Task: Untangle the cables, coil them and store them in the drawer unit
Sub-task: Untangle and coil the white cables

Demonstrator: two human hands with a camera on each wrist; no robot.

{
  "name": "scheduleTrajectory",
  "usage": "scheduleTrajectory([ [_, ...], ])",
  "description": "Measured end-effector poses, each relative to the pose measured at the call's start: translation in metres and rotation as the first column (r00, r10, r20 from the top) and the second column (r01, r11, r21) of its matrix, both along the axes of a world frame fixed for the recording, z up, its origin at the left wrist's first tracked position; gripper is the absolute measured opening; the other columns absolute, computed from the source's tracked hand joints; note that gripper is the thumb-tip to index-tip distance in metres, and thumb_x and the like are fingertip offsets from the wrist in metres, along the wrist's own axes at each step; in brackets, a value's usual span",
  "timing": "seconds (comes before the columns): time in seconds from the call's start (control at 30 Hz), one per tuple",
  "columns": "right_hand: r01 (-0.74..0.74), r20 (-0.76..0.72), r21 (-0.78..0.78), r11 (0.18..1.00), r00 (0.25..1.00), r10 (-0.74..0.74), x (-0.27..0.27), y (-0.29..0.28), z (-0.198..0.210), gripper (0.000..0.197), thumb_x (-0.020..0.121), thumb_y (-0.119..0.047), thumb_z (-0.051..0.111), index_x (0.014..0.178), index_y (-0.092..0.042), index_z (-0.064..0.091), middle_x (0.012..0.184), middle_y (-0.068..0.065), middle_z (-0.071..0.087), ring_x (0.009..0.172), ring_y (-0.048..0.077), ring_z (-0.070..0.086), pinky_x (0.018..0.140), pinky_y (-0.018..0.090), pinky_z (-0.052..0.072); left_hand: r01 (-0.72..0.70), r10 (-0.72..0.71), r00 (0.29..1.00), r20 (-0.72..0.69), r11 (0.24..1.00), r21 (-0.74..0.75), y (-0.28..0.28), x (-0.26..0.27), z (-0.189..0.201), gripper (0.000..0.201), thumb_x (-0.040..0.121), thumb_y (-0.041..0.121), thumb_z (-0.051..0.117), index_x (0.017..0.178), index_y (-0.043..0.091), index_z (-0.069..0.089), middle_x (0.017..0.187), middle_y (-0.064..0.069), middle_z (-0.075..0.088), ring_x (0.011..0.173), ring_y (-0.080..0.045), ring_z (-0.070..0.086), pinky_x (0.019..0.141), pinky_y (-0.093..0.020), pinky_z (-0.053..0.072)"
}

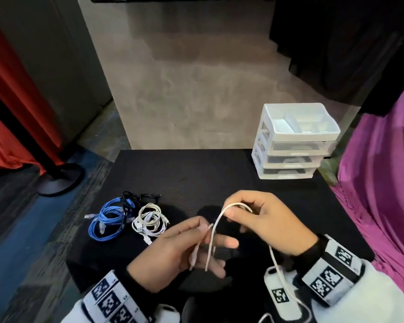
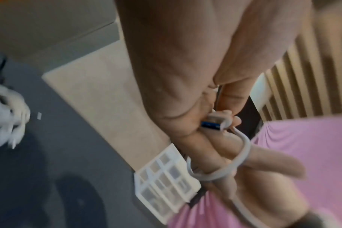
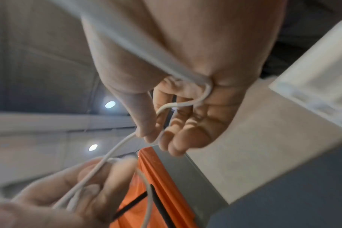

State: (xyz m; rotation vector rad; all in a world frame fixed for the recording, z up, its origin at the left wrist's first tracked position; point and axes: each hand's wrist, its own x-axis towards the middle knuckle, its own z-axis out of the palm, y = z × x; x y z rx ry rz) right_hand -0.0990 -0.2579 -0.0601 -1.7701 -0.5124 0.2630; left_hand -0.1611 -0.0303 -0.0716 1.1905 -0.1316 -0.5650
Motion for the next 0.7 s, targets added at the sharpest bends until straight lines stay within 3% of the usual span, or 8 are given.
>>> scheduleTrajectory([
  [0.1,0.041,-0.368,0.295,0.955,0.927,0.074,-0.007,0.010,-0.012,0.012,0.102,-0.010,0.061,0.101,0.000,0.067,0.107,0.024,0.074,0.091,0.025,0.073,0.077,0.035,0.061,-0.045,0.039,0.999,-0.034,0.983,-0.180,-0.007,-0.003,-0.003,0.021,0.105,0.022,0.050,0.092,0.006,0.054,0.105,-0.032,0.065,0.073,-0.032,0.068,0.109,-0.074,0.030],
  [0.2,0.145,-0.576,0.442,0.885,0.802,0.156,-0.014,0.019,-0.020,0.011,0.102,-0.014,0.057,0.101,-0.003,0.062,0.098,0.025,0.070,0.072,0.027,0.072,0.066,0.034,0.062,-0.091,0.081,0.995,-0.057,0.975,-0.204,-0.013,-0.006,-0.008,0.022,0.104,0.023,0.053,0.096,0.004,0.058,0.090,-0.021,0.059,0.077,-0.026,0.065,0.110,-0.074,0.029],
  [0.3,0.176,-0.600,0.466,0.867,0.783,0.163,-0.013,0.020,-0.024,0.009,0.103,-0.014,0.057,0.102,-0.006,0.062,0.095,0.028,0.061,0.067,0.029,0.065,0.062,0.039,0.062,-0.217,0.208,0.975,-0.075,0.967,-0.136,-0.014,-0.004,-0.012,0.022,0.098,0.026,0.062,0.095,0.004,0.065,0.087,-0.018,0.064,0.079,-0.023,0.065,0.108,-0.062,0.042],
  [0.37,0.202,-0.606,0.453,0.869,0.784,0.134,-0.011,0.019,-0.025,0.008,0.103,-0.012,0.058,0.102,-0.006,0.063,0.095,0.026,0.058,0.070,0.030,0.062,0.067,0.042,0.063,-0.307,0.302,0.951,-0.073,0.949,-0.073,-0.015,-0.001,-0.015,0.023,0.093,0.026,0.069,0.098,0.004,0.072,0.090,-0.019,0.068,0.084,-0.025,0.067,0.108,-0.063,0.043],
  [0.53,0.273,-0.589,0.389,0.880,0.808,0.009,-0.013,0.024,-0.029,0.014,0.103,-0.014,0.060,0.101,0.000,0.064,0.083,0.018,0.058,0.062,0.022,0.058,0.057,0.032,0.057,-0.384,0.377,0.923,0.081,0.920,0.083,-0.020,0.000,-0.018,0.021,0.090,0.015,0.071,0.109,0.010,0.077,0.099,-0.016,0.073,0.091,-0.026,0.072,0.092,-0.054,0.058],
  [0.6,0.285,-0.532,0.335,0.898,0.844,-0.069,-0.014,0.025,-0.030,0.020,0.103,-0.014,0.060,0.103,0.005,0.061,0.081,0.015,0.057,0.061,0.020,0.057,0.057,0.030,0.053,-0.412,0.396,0.907,0.147,0.905,0.105,-0.025,-0.001,-0.018,0.022,0.089,0.011,0.071,0.110,0.013,0.077,0.090,-0.011,0.072,0.085,-0.025,0.072,0.087,-0.053,0.061],
  [0.7,0.300,-0.446,0.296,0.907,0.883,-0.146,-0.015,0.028,-0.030,0.018,0.103,-0.016,0.062,0.101,0.002,0.064,0.079,0.014,0.055,0.060,0.020,0.053,0.058,0.032,0.050,-0.519,0.490,0.845,0.213,0.848,0.109,-0.030,-0.001,-0.023,0.024,0.085,0.013,0.074,0.109,0.014,0.072,0.080,-0.009,0.069,0.070,-0.031,0.070,0.077,-0.053,0.062],
])
